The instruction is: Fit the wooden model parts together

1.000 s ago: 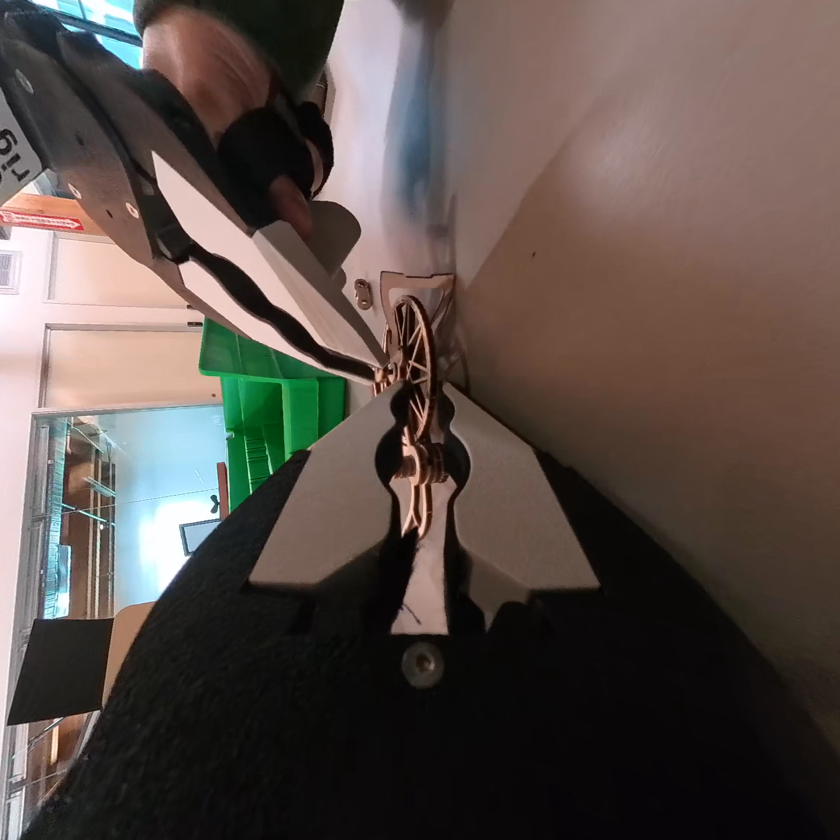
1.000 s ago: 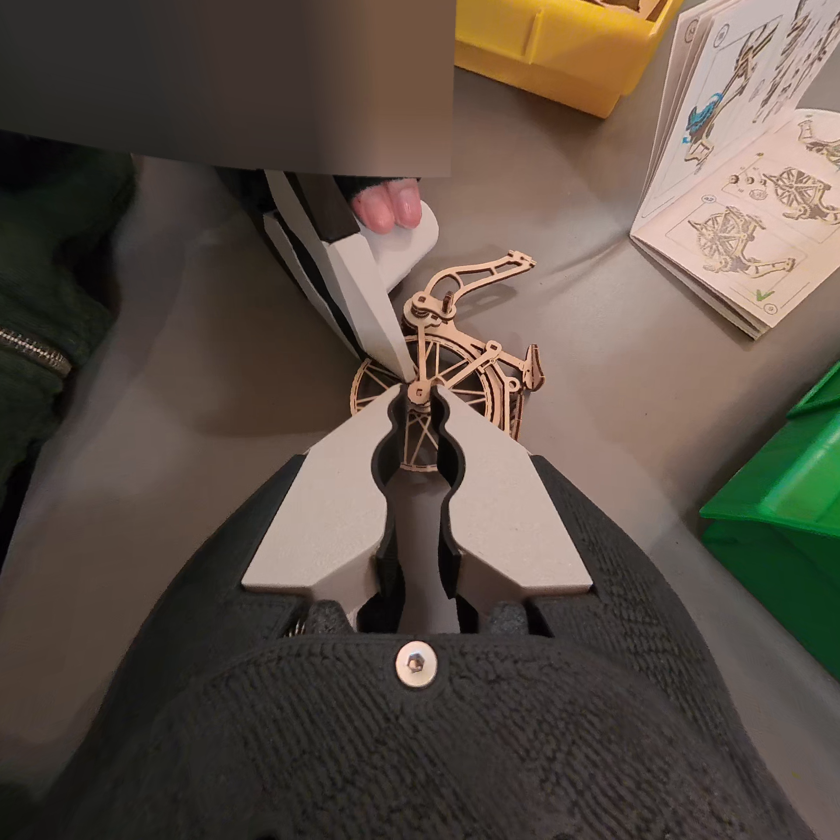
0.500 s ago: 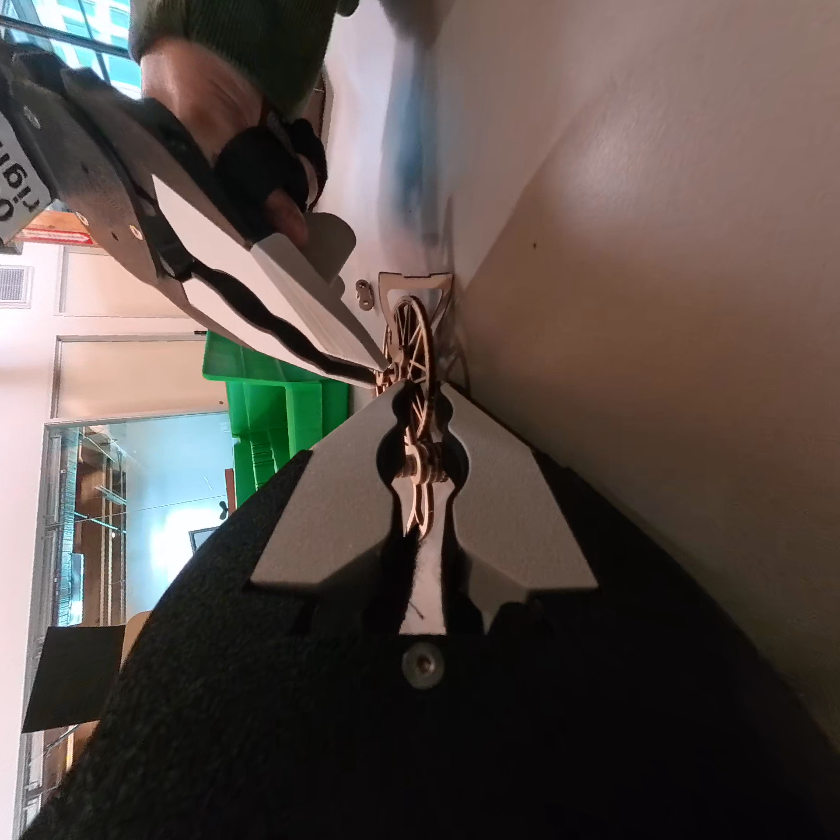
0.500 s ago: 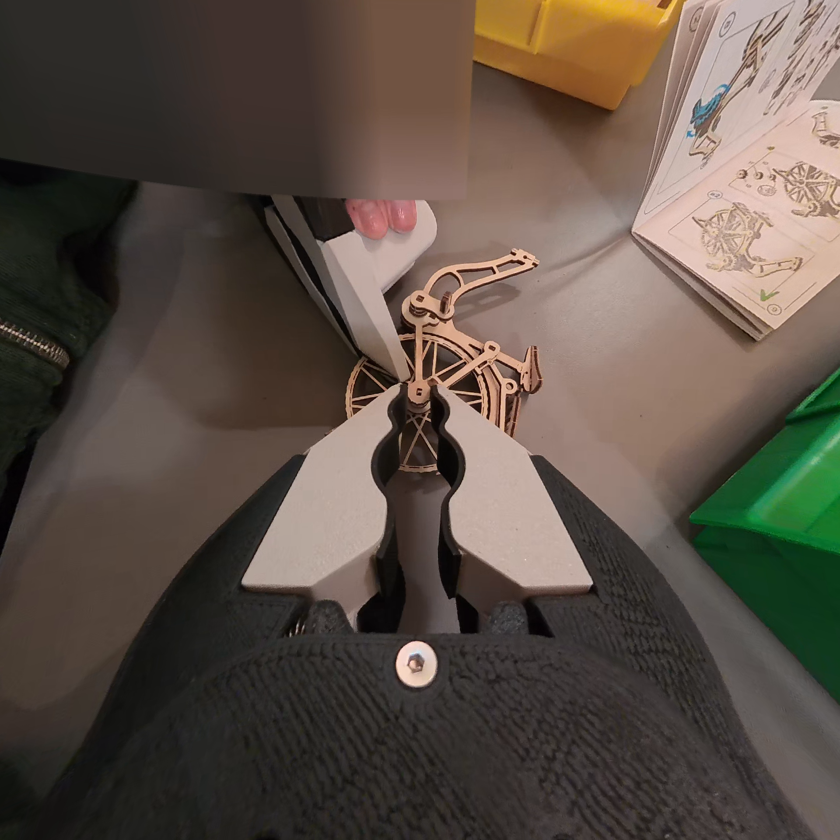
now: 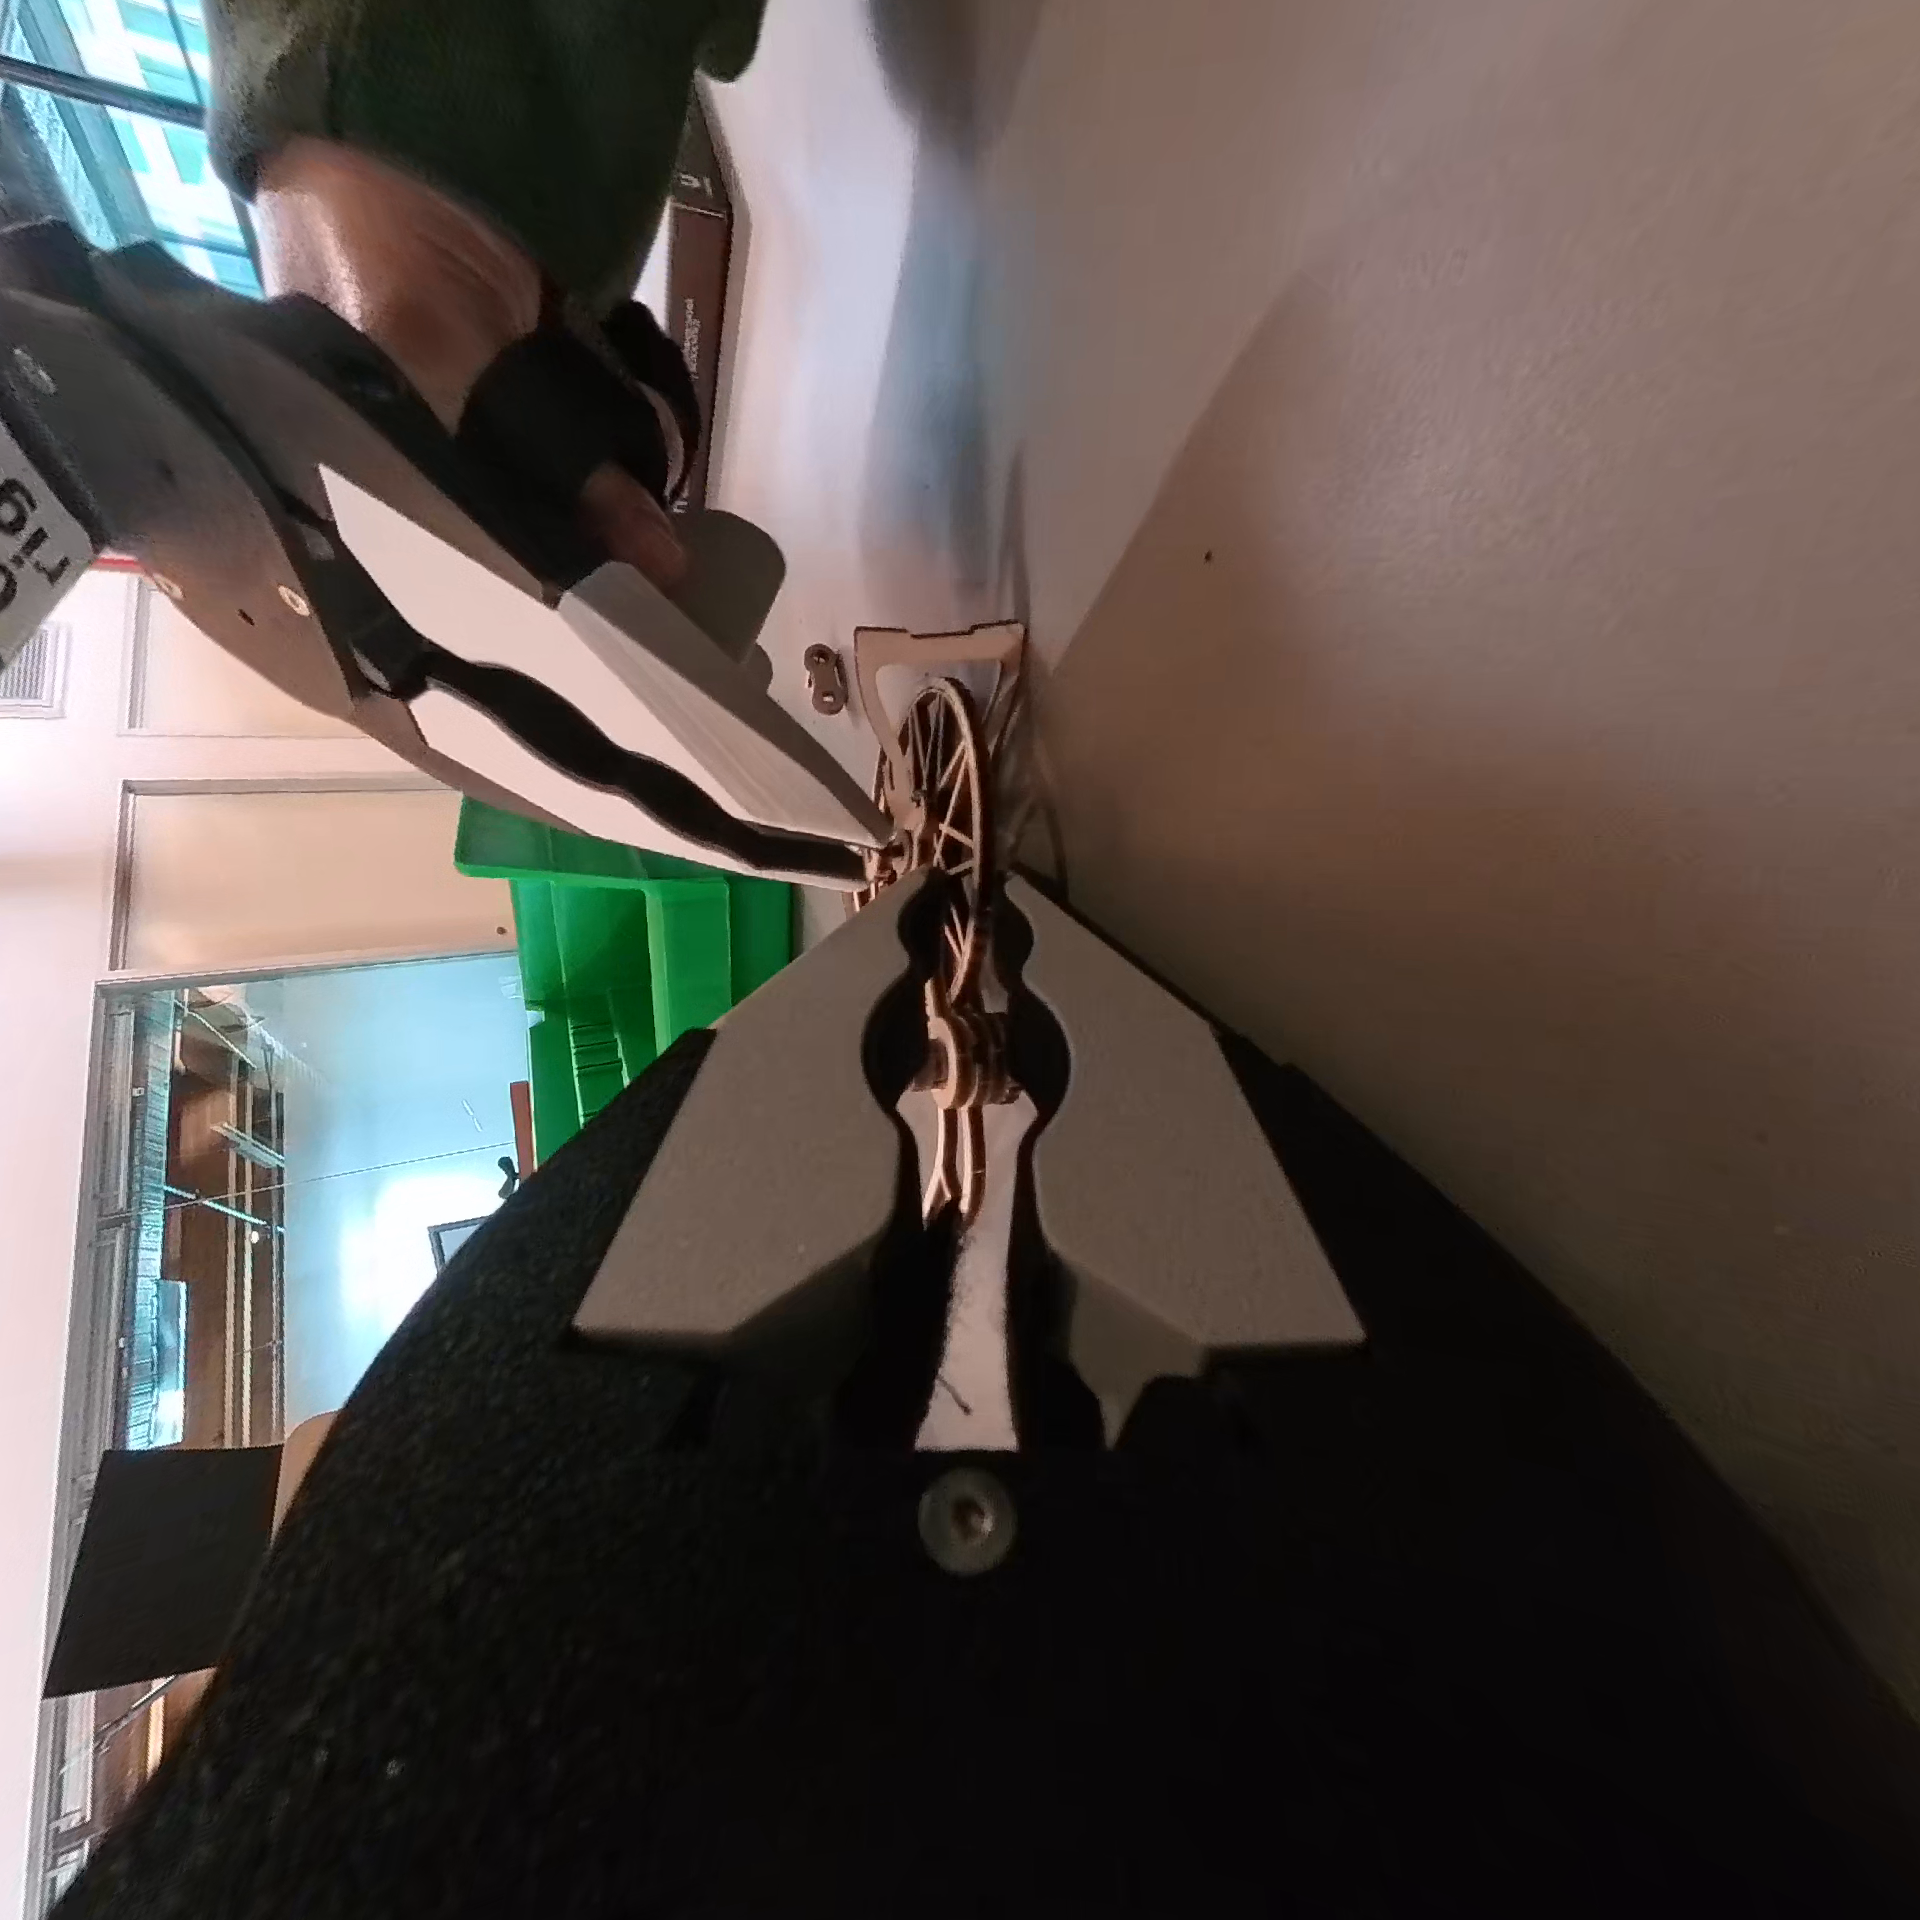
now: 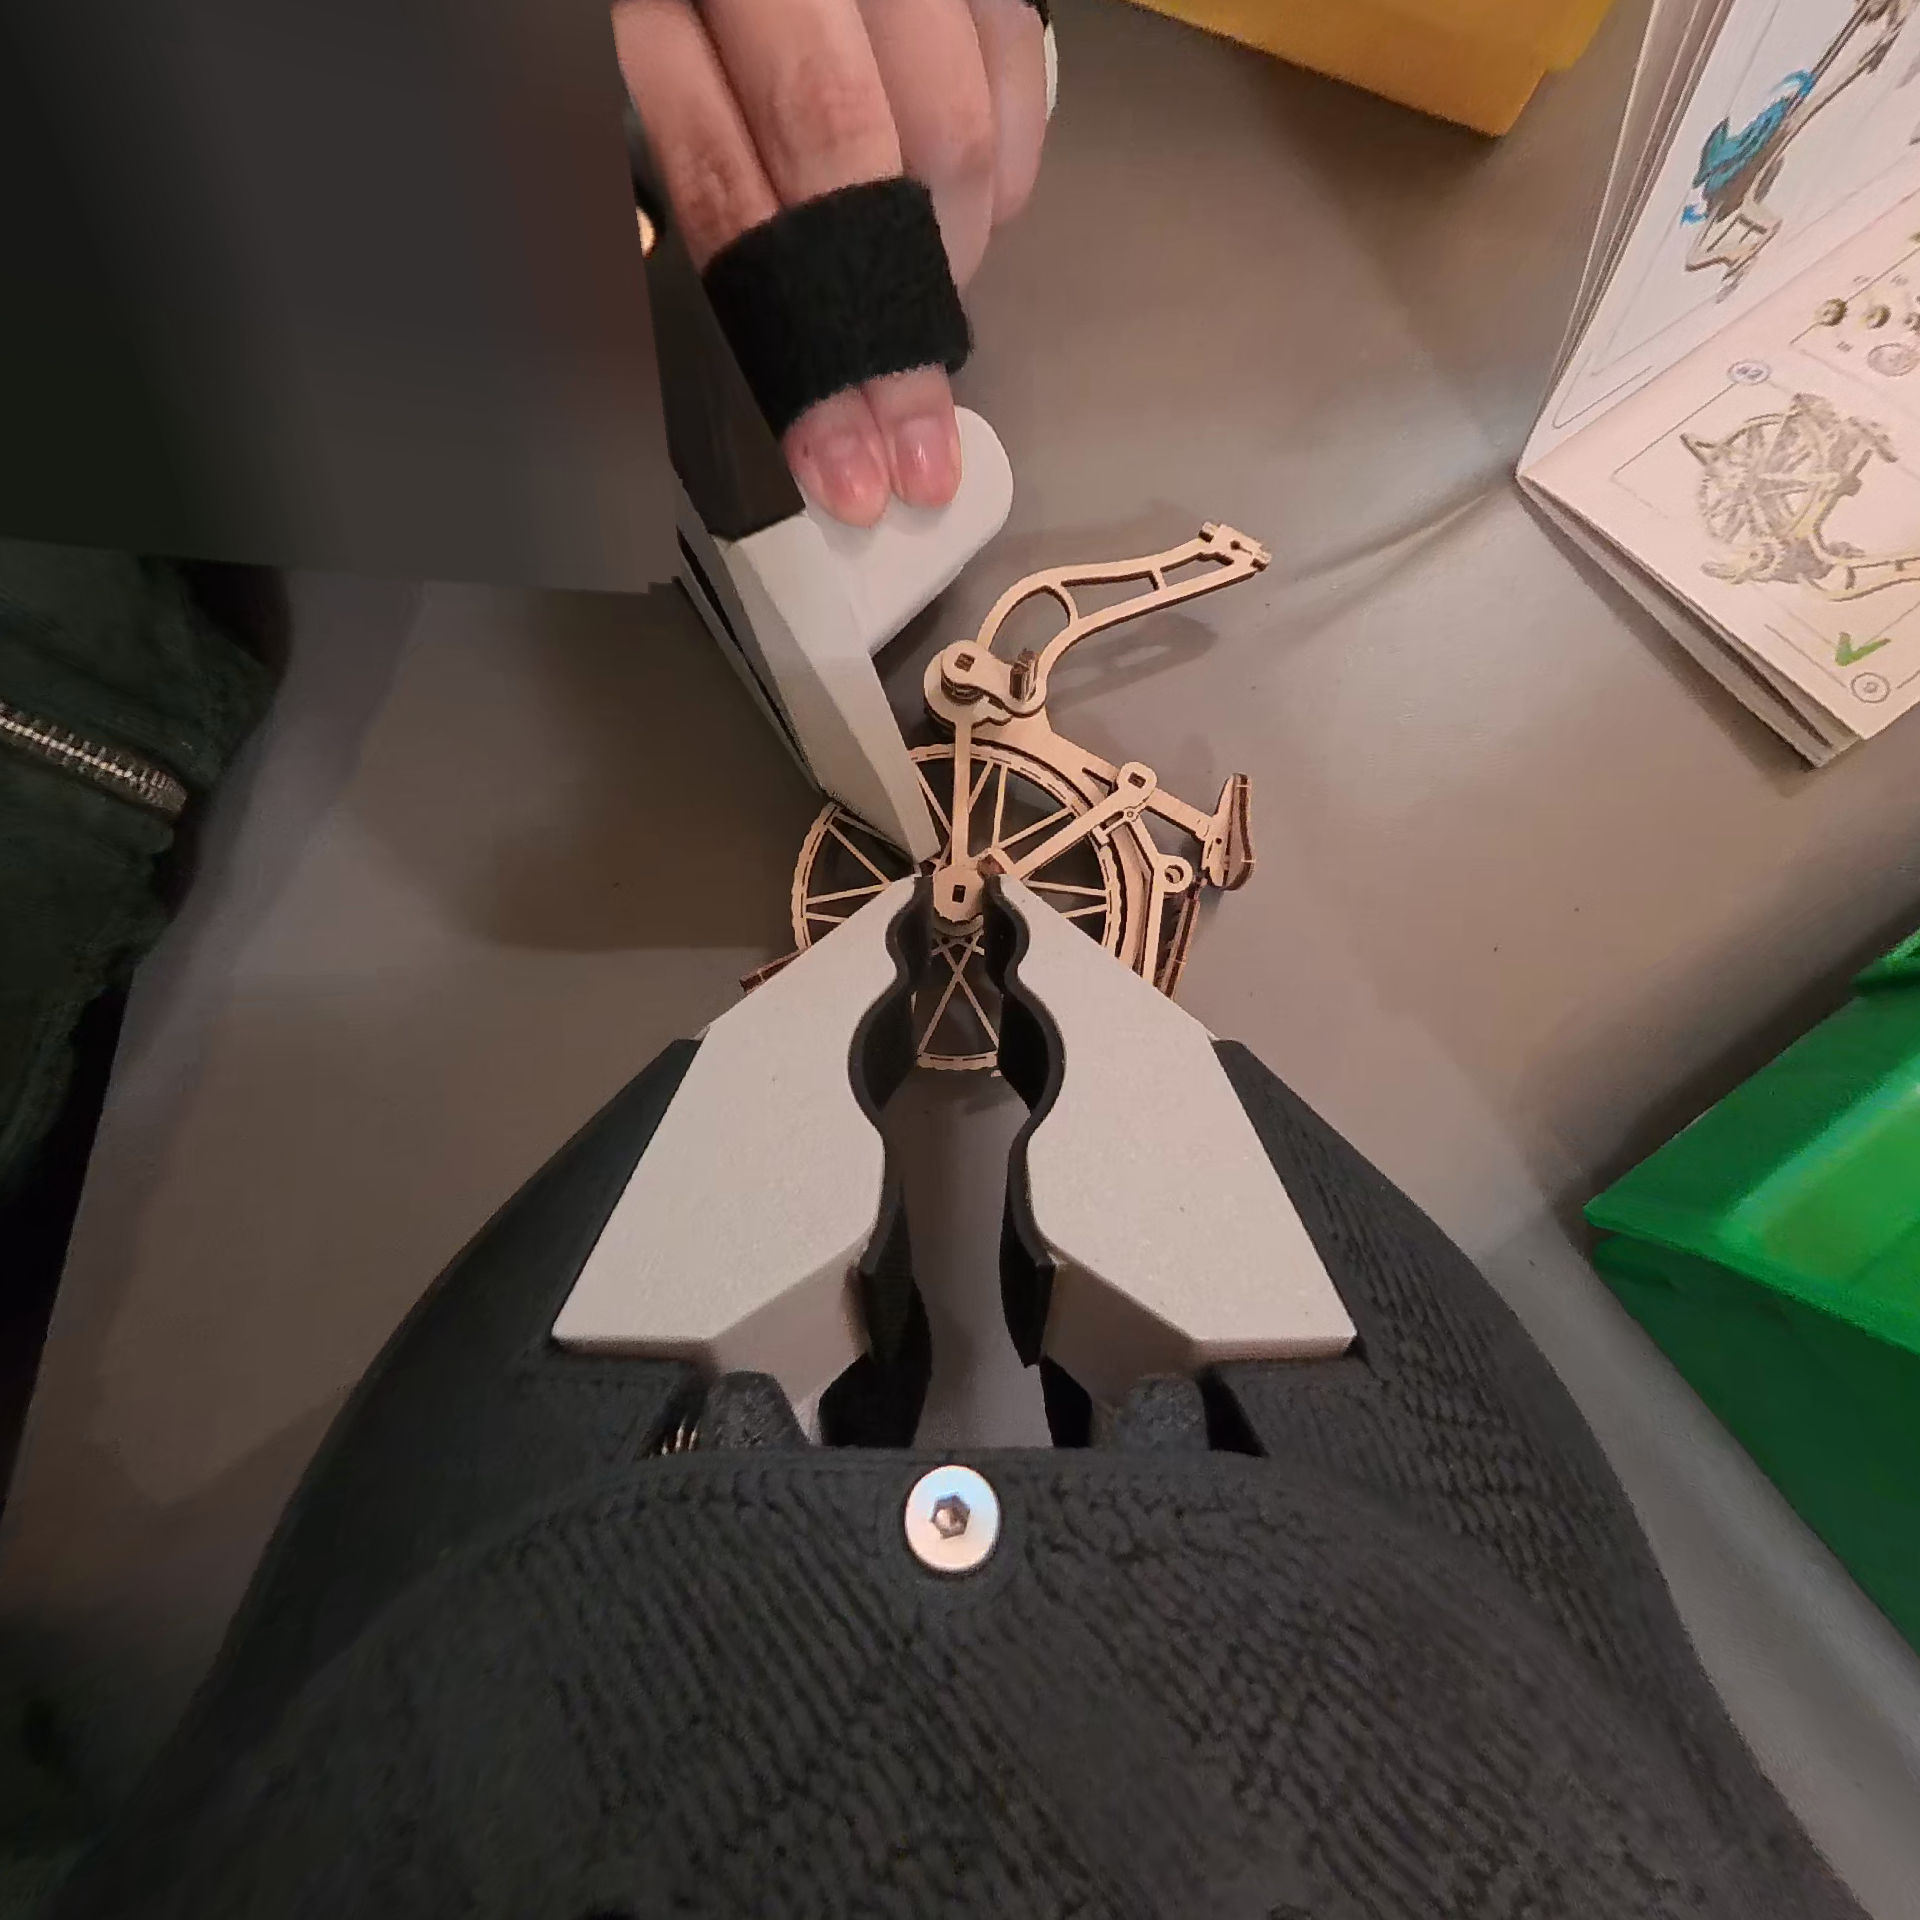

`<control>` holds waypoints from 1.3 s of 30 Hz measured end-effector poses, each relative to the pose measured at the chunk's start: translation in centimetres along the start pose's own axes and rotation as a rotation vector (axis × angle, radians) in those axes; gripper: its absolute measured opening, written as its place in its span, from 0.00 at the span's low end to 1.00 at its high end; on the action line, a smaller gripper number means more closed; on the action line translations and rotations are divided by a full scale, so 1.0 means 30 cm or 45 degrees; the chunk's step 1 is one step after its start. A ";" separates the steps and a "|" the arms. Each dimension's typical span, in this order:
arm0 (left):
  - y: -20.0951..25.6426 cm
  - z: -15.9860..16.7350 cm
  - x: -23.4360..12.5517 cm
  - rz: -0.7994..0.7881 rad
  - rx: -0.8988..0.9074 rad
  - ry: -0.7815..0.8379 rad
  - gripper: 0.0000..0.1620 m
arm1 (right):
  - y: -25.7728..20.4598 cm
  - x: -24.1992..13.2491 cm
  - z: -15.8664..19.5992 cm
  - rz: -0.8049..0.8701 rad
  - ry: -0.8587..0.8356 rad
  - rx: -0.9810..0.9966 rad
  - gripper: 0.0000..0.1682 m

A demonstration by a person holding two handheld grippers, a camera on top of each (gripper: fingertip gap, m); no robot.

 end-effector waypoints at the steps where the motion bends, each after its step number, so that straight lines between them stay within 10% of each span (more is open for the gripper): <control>1: 0.003 0.001 0.001 -0.002 0.000 0.001 0.03 | 0.000 0.002 0.001 -0.003 -0.010 0.004 0.05; 39: 0.007 -0.029 0.007 -0.013 -0.012 -0.001 0.04 | 0.010 -0.002 0.040 -0.010 0.180 -0.001 0.10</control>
Point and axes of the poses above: each gripper's, where its closed fingertips meet, x out along the fingers, z out of its underside, y = z × x across the jaws, the point moved 10 cm from there along -x, back along the fingers, and after that the axes turned 1 degree about z, right-handed, at the moved point
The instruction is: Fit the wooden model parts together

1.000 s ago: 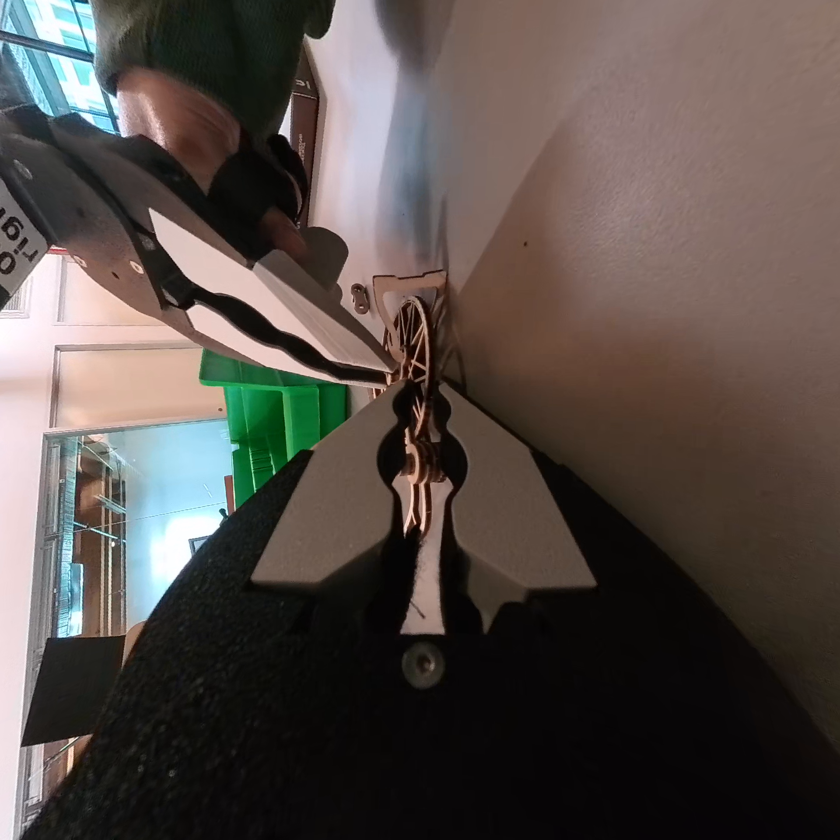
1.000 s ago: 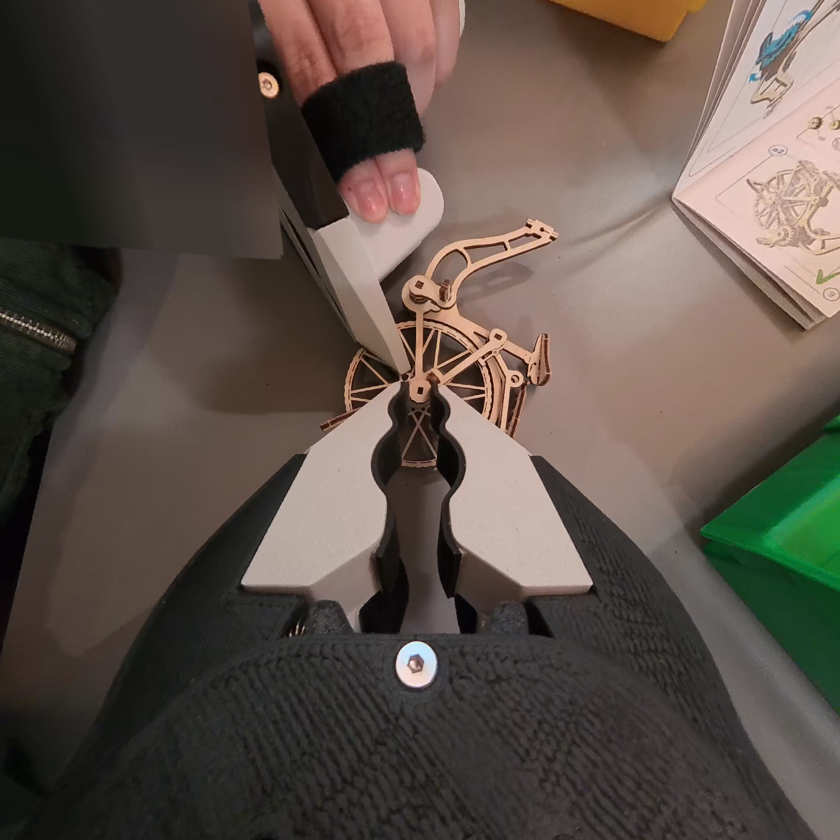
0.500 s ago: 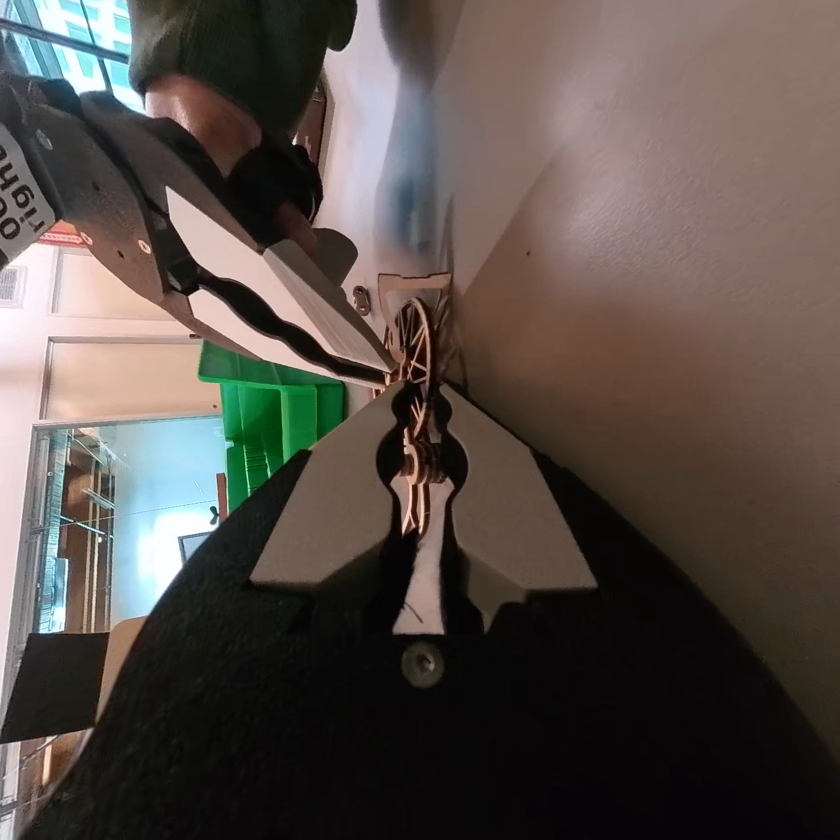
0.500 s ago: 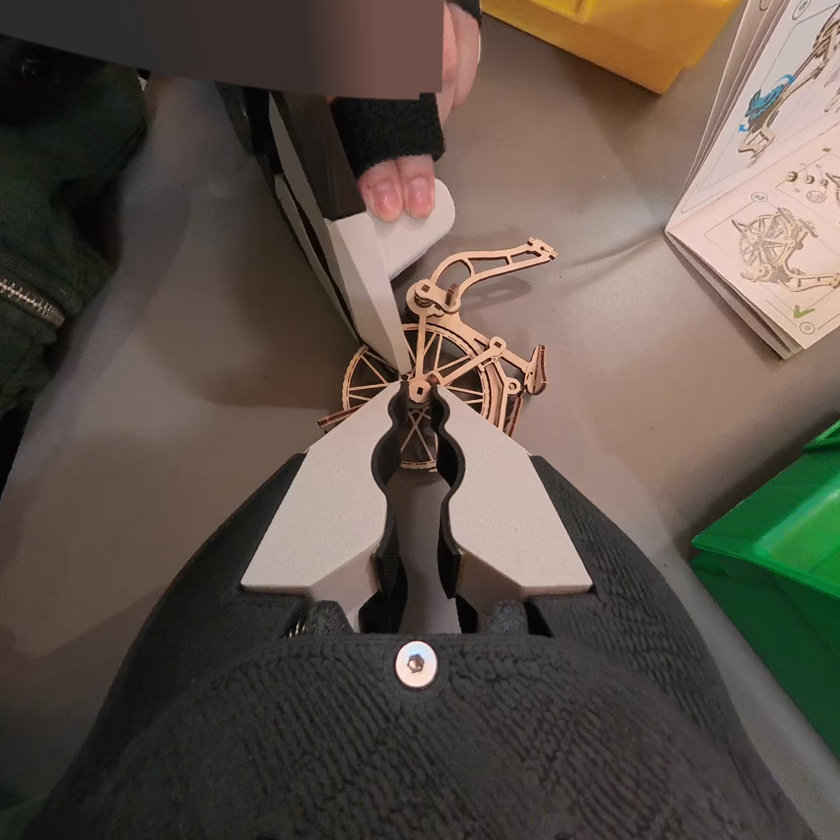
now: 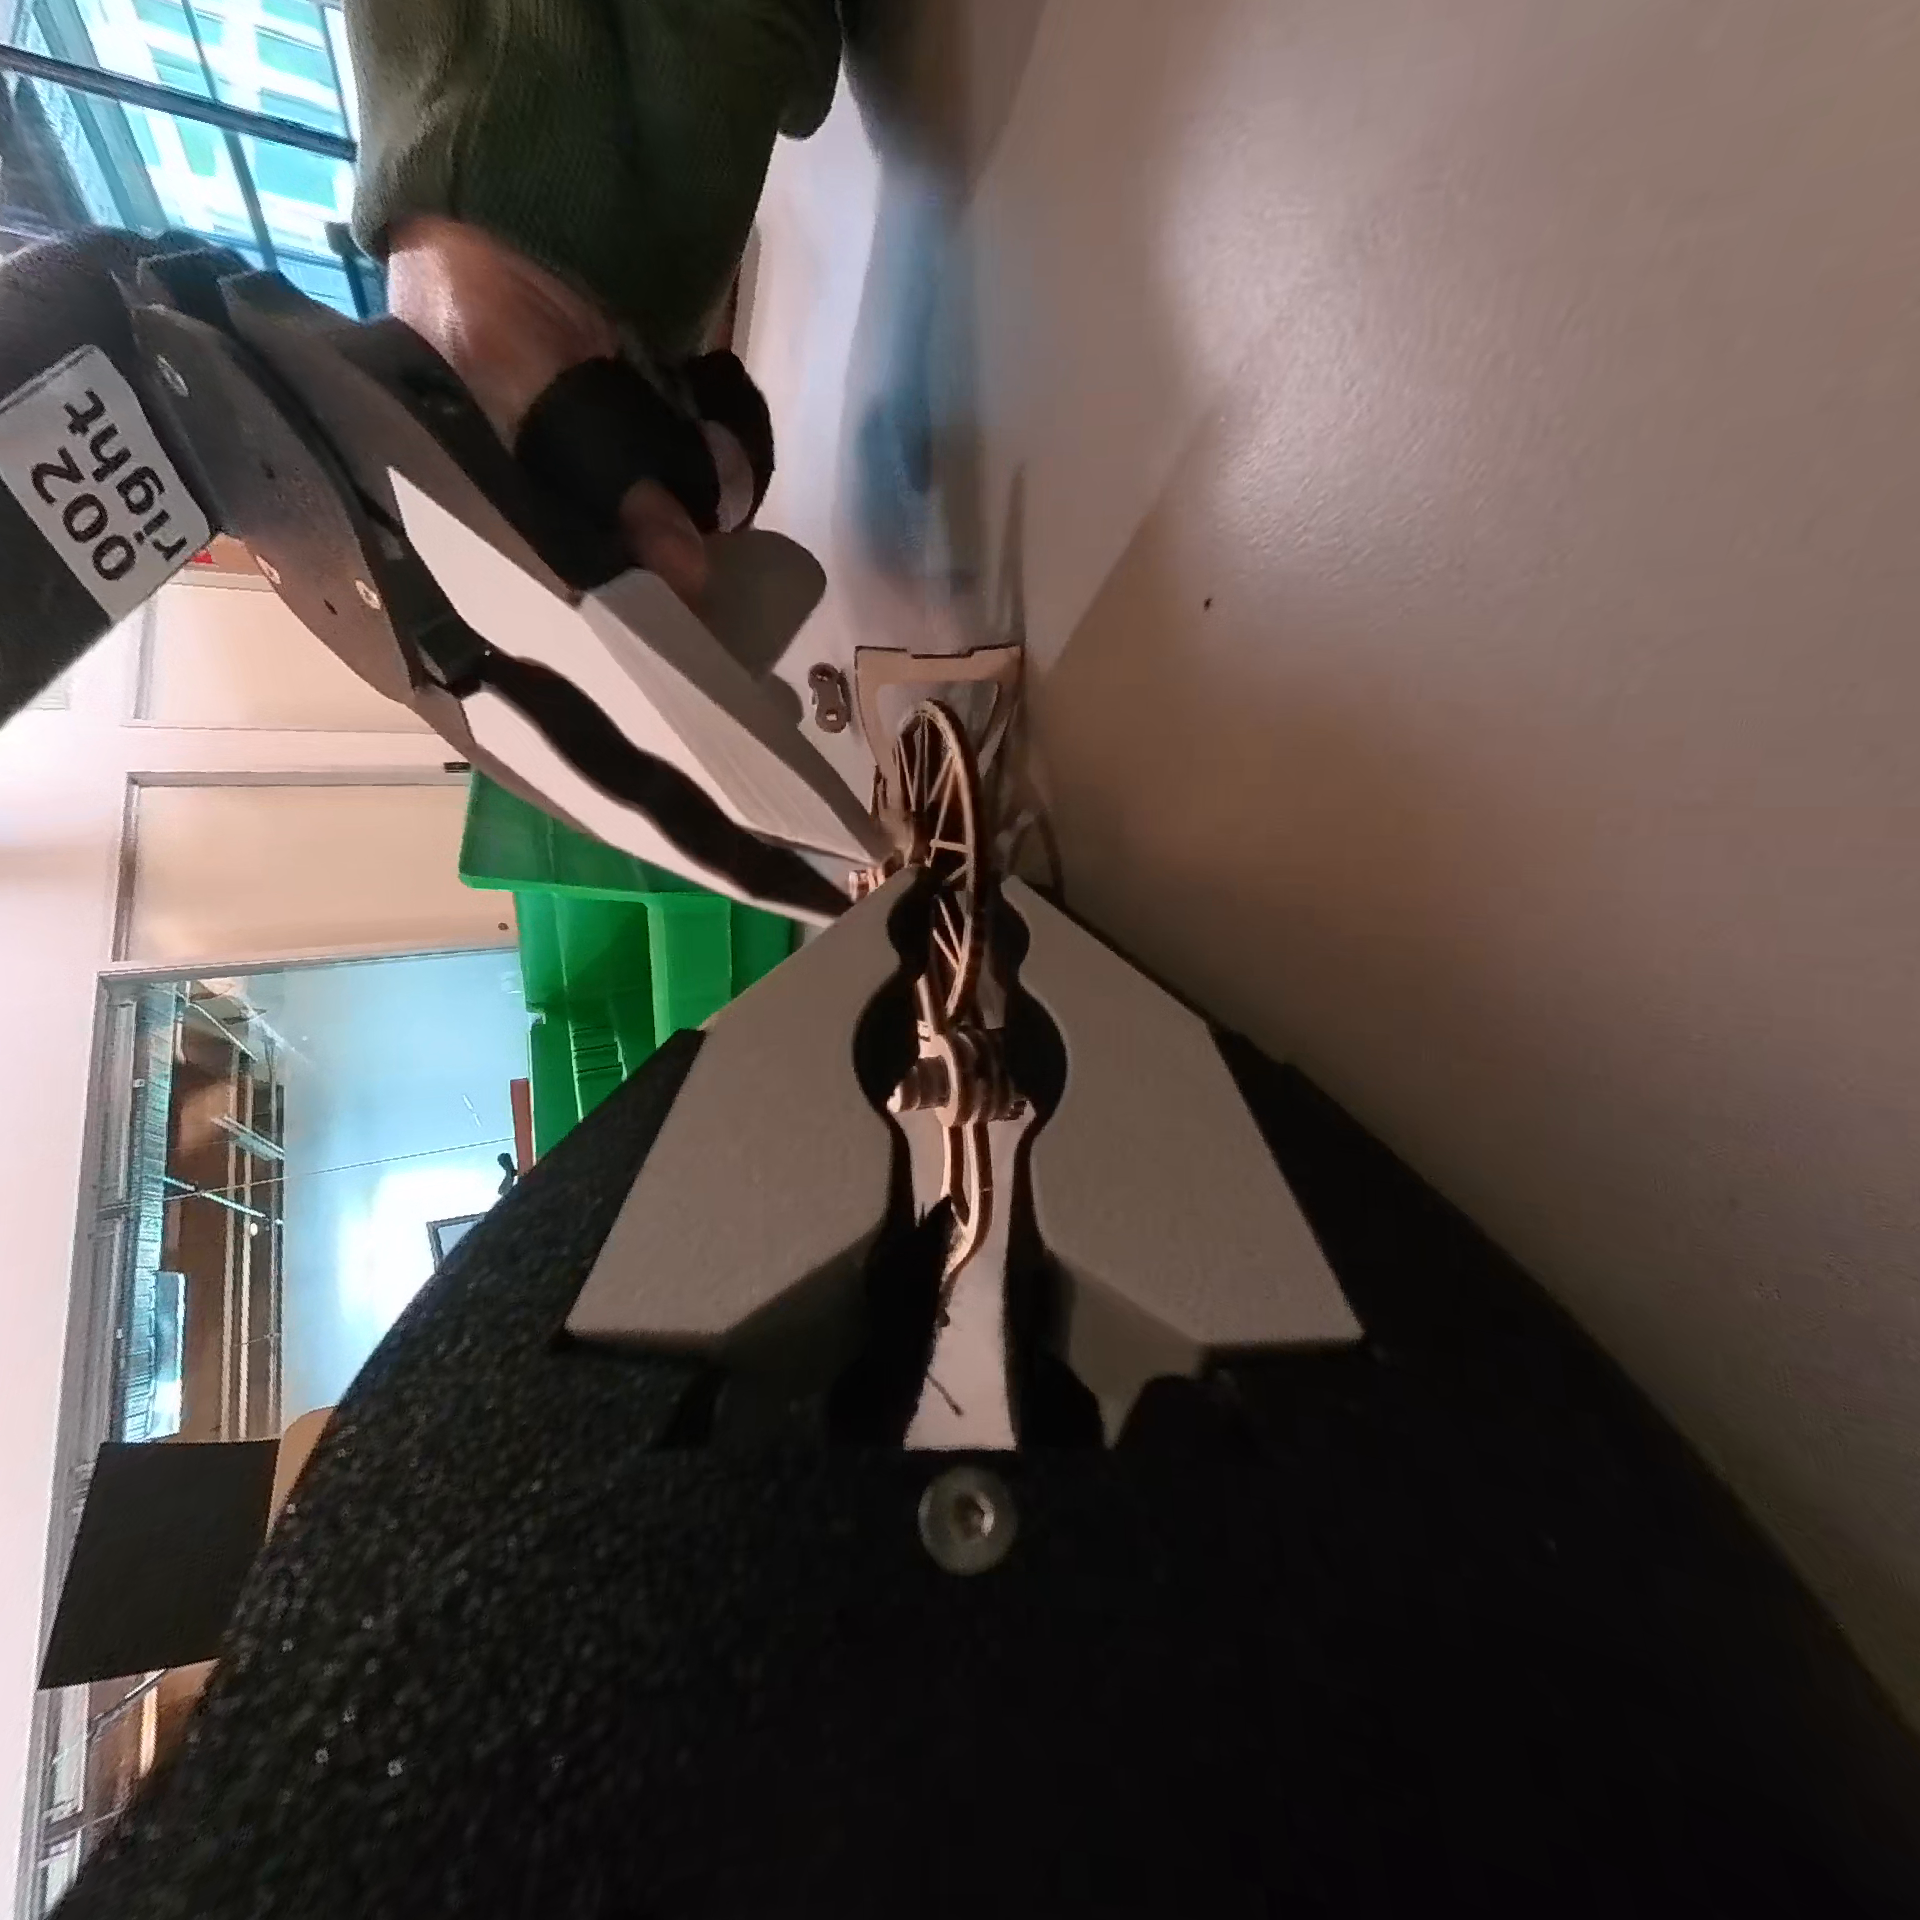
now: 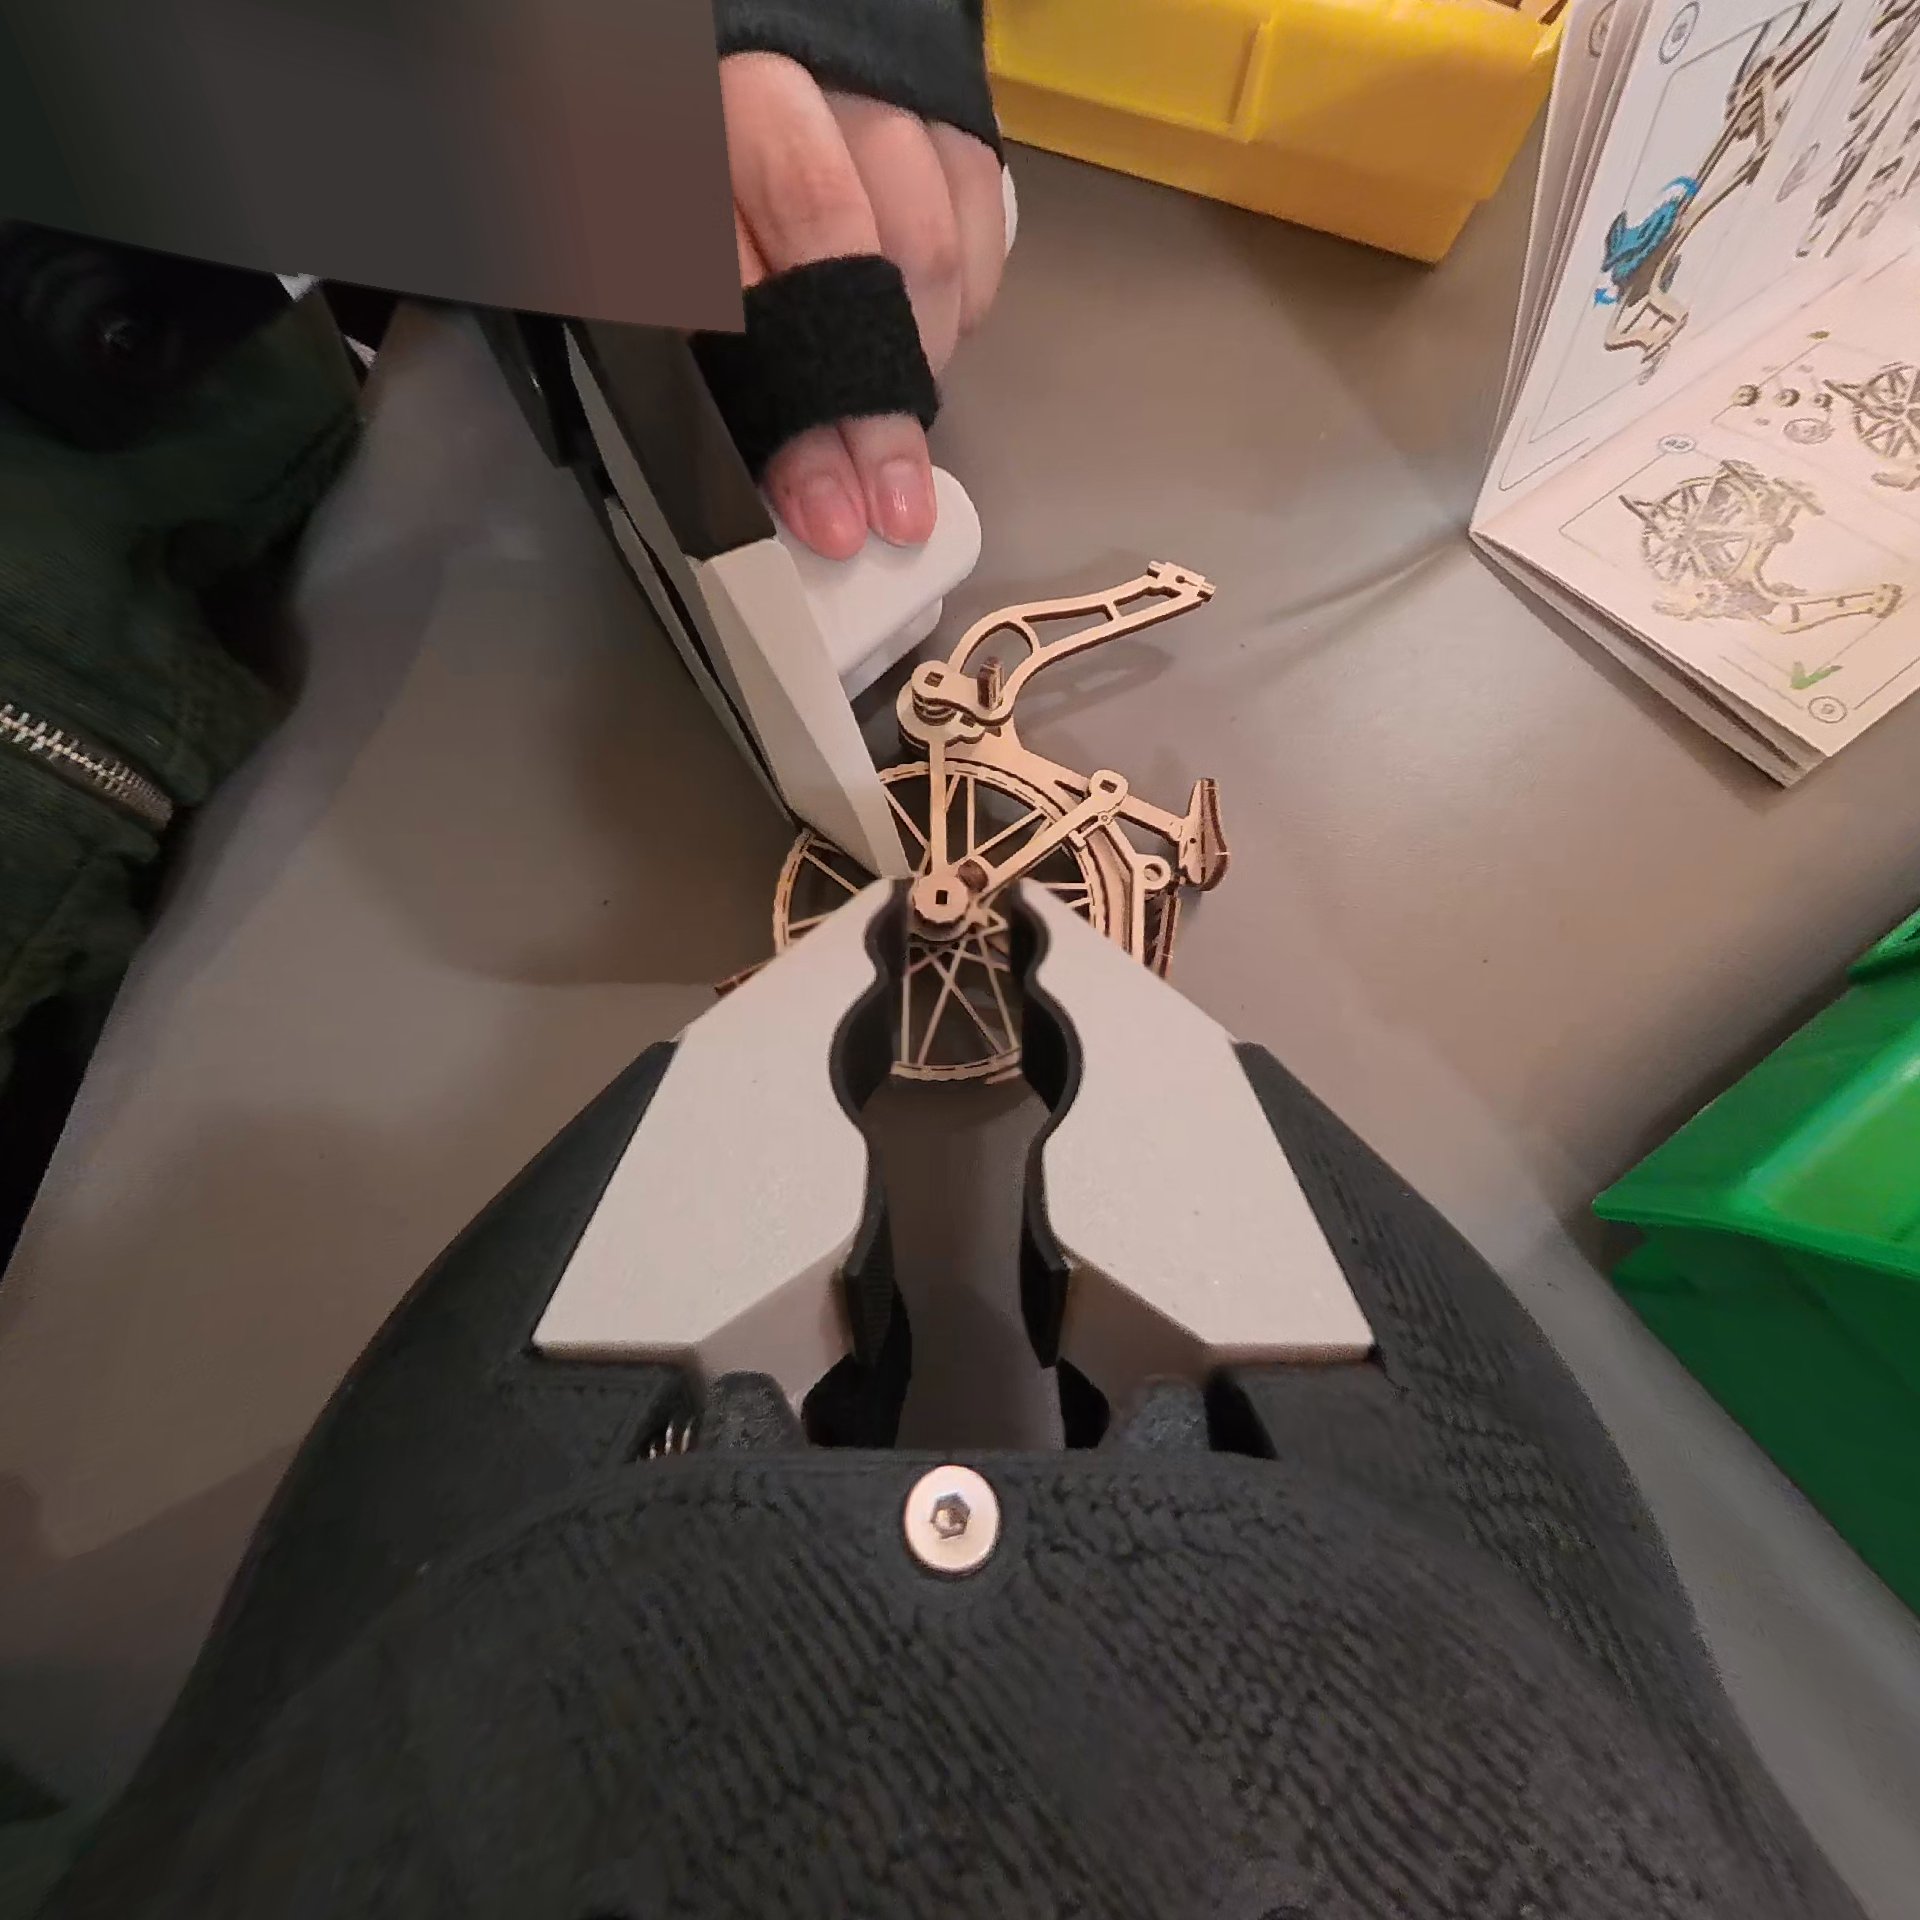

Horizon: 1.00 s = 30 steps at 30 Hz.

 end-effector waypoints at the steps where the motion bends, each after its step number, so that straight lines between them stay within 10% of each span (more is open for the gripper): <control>1: 0.000 0.000 0.001 -0.002 0.003 0.000 0.04 | 0.000 -0.003 -0.002 0.000 0.006 0.003 0.13; 14: -0.039 0.009 -0.009 -0.068 -0.227 0.068 0.00 | -0.099 -0.062 0.048 0.285 -0.040 -0.528 0.44; 30: -0.068 0.017 0.000 -0.089 -0.353 0.103 0.00 | -0.153 0.049 0.038 0.786 -0.051 -1.089 0.13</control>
Point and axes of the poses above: each gripper's, where its closed fingertips meet, x out along the fingers, z out of its underside, y = z × x across the jaws, the point moved 10 cm from there along -x, back along the fingers, and after that the axes turned 1 degree about z, right-handed, at the moved point
